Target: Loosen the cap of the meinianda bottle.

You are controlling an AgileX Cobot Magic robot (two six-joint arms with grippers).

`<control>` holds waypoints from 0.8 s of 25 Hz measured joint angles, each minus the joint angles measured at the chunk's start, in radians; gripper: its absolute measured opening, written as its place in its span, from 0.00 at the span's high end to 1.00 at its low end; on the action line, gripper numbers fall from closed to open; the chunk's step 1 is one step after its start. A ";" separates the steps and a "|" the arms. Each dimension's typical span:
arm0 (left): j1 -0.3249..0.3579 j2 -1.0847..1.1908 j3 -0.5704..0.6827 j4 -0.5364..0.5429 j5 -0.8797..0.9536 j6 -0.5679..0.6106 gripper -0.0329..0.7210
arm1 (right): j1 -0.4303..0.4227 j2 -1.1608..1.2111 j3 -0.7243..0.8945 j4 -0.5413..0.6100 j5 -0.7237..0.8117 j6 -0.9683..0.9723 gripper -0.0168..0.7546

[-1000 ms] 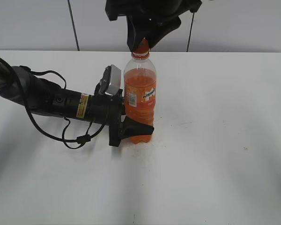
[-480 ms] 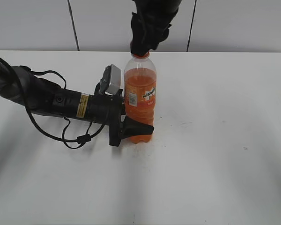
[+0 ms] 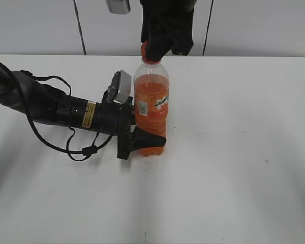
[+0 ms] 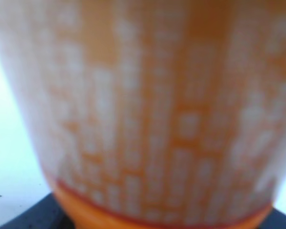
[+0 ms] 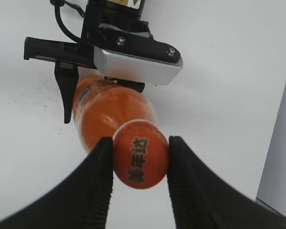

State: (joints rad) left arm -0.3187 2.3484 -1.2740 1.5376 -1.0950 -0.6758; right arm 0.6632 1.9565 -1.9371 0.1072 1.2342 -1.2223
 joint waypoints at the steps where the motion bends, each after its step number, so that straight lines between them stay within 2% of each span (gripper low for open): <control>1: 0.000 0.000 0.000 0.001 0.000 0.000 0.43 | 0.000 -0.007 0.000 0.003 0.001 -0.002 0.63; 6: 0.000 0.000 0.000 0.011 -0.004 0.011 0.43 | 0.000 -0.052 -0.012 0.021 -0.002 0.010 0.63; 9: 0.000 0.000 0.000 0.012 -0.005 0.011 0.43 | 0.000 -0.070 -0.016 0.022 -0.002 0.114 0.63; 15: 0.000 0.000 0.000 0.012 -0.005 0.011 0.43 | -0.034 -0.076 -0.016 0.022 -0.002 0.599 0.63; 18: 0.000 0.000 0.000 0.012 -0.005 0.011 0.43 | -0.111 -0.081 0.007 0.038 -0.004 0.835 0.63; 20: 0.000 0.000 0.000 0.012 -0.005 0.011 0.43 | -0.182 -0.092 0.052 0.038 -0.006 0.923 0.63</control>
State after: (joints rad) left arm -0.3187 2.3484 -1.2740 1.5499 -1.1004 -0.6652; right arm 0.4813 1.8648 -1.8853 0.1456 1.2284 -0.2997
